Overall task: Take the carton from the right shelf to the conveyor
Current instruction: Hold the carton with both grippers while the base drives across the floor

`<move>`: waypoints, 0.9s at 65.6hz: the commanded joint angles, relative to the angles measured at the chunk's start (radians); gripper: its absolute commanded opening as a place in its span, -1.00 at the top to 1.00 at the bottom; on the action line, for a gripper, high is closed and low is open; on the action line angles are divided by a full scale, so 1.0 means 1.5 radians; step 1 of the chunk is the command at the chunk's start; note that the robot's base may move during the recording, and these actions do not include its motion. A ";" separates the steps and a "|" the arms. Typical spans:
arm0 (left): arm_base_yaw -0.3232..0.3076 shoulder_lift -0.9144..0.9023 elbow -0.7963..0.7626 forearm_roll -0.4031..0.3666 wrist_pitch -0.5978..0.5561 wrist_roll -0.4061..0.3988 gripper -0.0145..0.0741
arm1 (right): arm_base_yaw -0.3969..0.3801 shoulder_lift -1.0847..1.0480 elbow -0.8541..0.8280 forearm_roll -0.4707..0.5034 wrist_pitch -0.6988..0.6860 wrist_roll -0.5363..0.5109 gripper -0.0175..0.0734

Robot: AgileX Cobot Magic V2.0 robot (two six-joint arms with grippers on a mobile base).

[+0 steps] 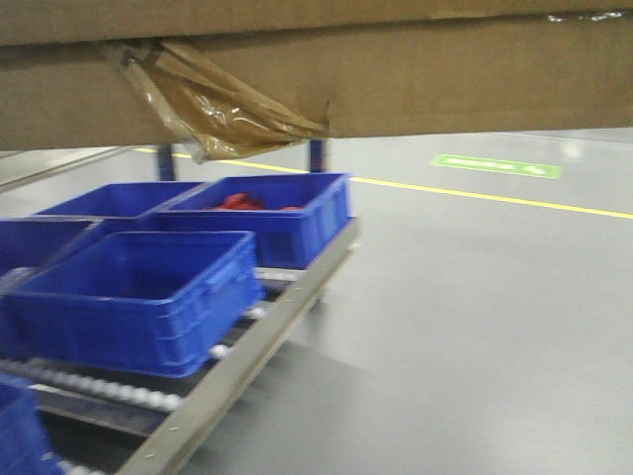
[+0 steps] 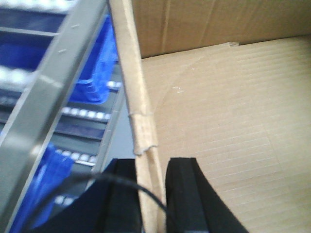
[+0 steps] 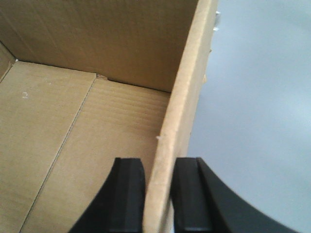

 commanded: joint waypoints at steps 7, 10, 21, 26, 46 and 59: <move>-0.005 -0.007 -0.004 -0.022 -0.017 0.003 0.69 | 0.002 -0.009 -0.005 0.000 -0.046 -0.011 0.76; -0.005 -0.007 -0.004 -0.022 -0.017 0.003 0.69 | 0.002 -0.009 -0.005 0.000 -0.046 -0.011 0.76; -0.005 -0.007 -0.004 -0.022 -0.017 0.003 0.69 | 0.002 -0.009 -0.005 0.000 -0.046 -0.011 0.76; -0.005 -0.007 -0.004 -0.022 -0.017 0.003 0.69 | 0.002 -0.009 -0.005 0.000 -0.046 -0.011 0.76; -0.005 -0.007 -0.004 -0.022 -0.017 0.003 0.69 | 0.002 -0.009 -0.005 0.000 -0.046 -0.011 0.76; -0.005 -0.007 -0.004 -0.022 -0.017 0.003 0.69 | 0.002 -0.009 -0.005 0.000 -0.046 -0.011 0.76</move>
